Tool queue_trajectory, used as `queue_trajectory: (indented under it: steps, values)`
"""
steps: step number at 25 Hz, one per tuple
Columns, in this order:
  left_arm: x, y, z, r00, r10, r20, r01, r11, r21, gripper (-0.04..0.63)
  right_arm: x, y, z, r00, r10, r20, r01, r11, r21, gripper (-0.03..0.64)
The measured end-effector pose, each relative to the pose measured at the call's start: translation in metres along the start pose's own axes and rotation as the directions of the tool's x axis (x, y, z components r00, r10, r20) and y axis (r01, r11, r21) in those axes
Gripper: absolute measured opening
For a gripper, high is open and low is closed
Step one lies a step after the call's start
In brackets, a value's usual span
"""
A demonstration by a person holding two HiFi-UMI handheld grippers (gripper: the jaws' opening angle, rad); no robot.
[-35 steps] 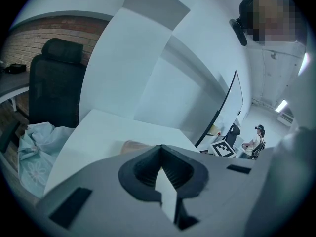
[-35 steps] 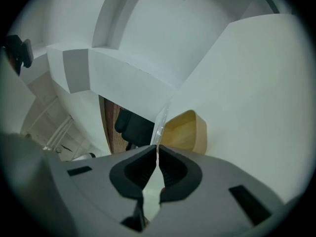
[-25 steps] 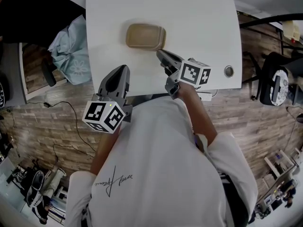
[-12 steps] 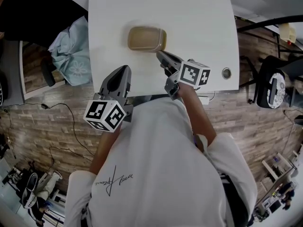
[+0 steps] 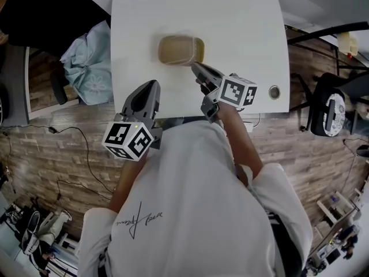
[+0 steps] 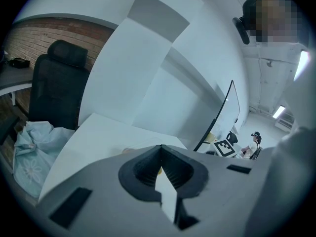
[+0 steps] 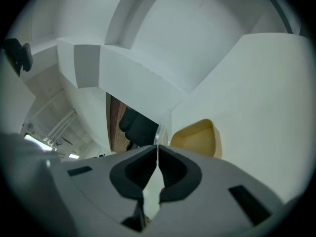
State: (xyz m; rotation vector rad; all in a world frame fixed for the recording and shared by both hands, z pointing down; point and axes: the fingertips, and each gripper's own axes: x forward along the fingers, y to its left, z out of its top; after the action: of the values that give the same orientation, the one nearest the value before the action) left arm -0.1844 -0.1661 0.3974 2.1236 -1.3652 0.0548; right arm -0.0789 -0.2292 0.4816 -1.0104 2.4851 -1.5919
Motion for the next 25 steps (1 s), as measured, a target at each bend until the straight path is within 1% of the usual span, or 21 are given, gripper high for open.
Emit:
queue_trajectory:
  steps: [9, 13, 25]
  values:
    - [-0.004, -0.004, 0.003, 1.0, -0.007, 0.027, 0.007, 1.0, -0.005, 0.008, -0.004, 0.012, 0.004, 1.0, 0.019, 0.009, -0.019, 1.0, -0.017, 0.018]
    - [-0.007, -0.005, 0.004, 0.999, -0.018, 0.037, 0.019, 1.0, -0.022, 0.008, -0.007, 0.018, 0.004, 1.0, 0.028, 0.012, -0.028, 0.999, -0.026, 0.017]
    - [-0.017, -0.007, 0.005, 0.997, -0.045, 0.062, 0.047, 0.999, -0.025, 0.008, -0.018, 0.032, -0.006, 1.0, 0.018, 0.01, -0.018, 0.998, -0.055, 0.015]
